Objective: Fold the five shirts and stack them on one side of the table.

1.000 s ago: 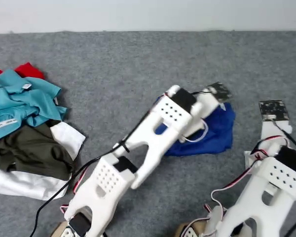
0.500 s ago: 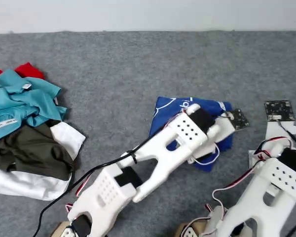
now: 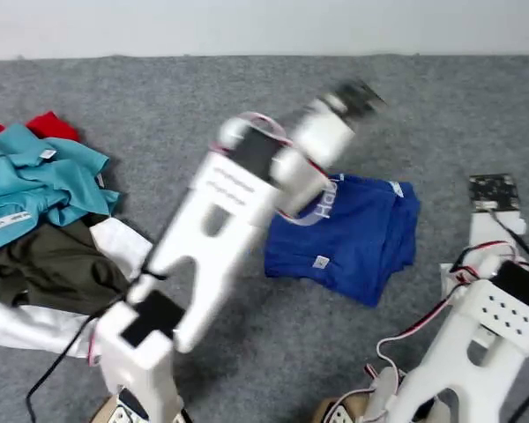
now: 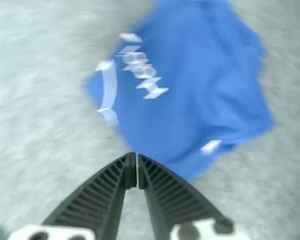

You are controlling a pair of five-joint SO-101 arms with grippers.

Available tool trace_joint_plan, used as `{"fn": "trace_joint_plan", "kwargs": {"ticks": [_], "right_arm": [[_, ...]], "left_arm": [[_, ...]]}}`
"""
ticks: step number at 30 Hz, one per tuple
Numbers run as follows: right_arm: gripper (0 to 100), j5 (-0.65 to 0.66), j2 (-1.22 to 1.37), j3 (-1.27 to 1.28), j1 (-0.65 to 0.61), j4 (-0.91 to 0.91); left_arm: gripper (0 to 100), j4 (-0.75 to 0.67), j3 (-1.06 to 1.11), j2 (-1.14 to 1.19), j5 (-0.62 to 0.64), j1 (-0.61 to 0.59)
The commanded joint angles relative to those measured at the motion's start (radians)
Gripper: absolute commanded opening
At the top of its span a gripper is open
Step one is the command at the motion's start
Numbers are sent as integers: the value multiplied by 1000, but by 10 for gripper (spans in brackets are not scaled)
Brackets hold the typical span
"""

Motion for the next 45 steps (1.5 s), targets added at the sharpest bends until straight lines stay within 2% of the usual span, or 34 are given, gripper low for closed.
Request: {"fn": "trace_joint_plan", "kwargs": {"ticks": [1,6,10,16,22,26,32,38,45], "right_arm": [[18,-84,-16,-49,-105,-15],[88,-195,36,-66,-289,-21],[99,-278,176,-155,-390,-36],[101,-374,460,-420,-461,-28],[102,-417,737,-661,-487,-27],[108,-417,860,-793,-479,16],[207,-473,980,-951,-437,134],[206,-483,1032,-988,-394,137],[205,-486,1056,-990,-414,122]], "left_arm": [[14,23,58,-180,-6,-109],[14,23,263,-381,-9,-256],[14,21,381,-519,-20,-407],[14,20,473,-628,-127,-646],[14,20,493,-646,-192,-783],[14,18,518,-646,-201,-818],[14,18,578,-646,-203,-822],[14,-3,638,-647,-203,-822],[14,-5,641,-646,-201,-822]]}}
